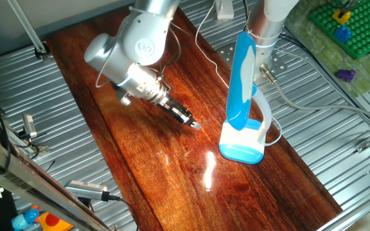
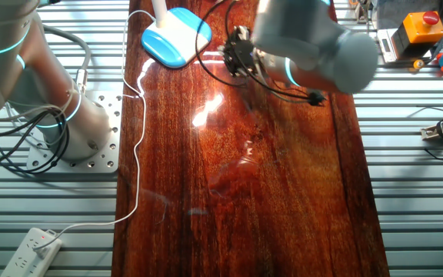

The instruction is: Turn off the desk lamp by pressing the button

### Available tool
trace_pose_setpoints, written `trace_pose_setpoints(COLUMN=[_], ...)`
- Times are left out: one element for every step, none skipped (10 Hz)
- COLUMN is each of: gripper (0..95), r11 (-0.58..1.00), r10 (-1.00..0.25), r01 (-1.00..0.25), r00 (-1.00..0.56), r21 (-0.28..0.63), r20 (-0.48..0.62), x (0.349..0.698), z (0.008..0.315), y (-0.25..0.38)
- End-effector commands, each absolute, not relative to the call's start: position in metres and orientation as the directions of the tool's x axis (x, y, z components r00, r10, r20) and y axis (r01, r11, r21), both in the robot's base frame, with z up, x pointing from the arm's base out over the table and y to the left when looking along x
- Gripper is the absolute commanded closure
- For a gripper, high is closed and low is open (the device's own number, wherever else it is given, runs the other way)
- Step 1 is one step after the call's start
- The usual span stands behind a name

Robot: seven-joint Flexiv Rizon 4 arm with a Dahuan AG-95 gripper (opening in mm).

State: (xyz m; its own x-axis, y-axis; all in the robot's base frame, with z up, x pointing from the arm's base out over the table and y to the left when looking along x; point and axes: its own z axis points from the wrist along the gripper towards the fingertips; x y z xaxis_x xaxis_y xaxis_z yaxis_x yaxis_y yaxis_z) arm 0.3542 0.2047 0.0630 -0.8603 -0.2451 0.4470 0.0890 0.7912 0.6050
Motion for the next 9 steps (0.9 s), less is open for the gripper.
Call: trace_pose_setpoints(gripper=[95.0,95.0,95.0,95.0,95.0,95.0,95.0,95.0,95.0], r11=[0.811,0.809,0.808,0.806,0.805,0.806,0.807,0.807,0.807], r10=[-0.203,-0.196,-0.198,-0.206,-0.208,-0.206,-0.206,-0.209,-0.211], r01=[0.112,0.115,0.114,0.109,0.108,0.111,0.112,0.11,0.108], r00=[-0.867,-0.871,-0.872,-0.87,-0.87,-0.868,-0.867,-0.865,-0.866], r21=[0.575,0.576,0.578,0.582,0.583,0.581,0.58,0.58,0.581], r20=[0.456,0.45,0.448,0.448,0.448,0.451,0.454,0.455,0.453], x=[0.34,0.326,0.32,0.311,0.307,0.298,0.293,0.289,0.285], z=[0.064,0.061,0.06,0.057,0.055,0.049,0.048,0.046,0.045], y=[0.216,0.226,0.23,0.235,0.236,0.242,0.243,0.244,0.245])
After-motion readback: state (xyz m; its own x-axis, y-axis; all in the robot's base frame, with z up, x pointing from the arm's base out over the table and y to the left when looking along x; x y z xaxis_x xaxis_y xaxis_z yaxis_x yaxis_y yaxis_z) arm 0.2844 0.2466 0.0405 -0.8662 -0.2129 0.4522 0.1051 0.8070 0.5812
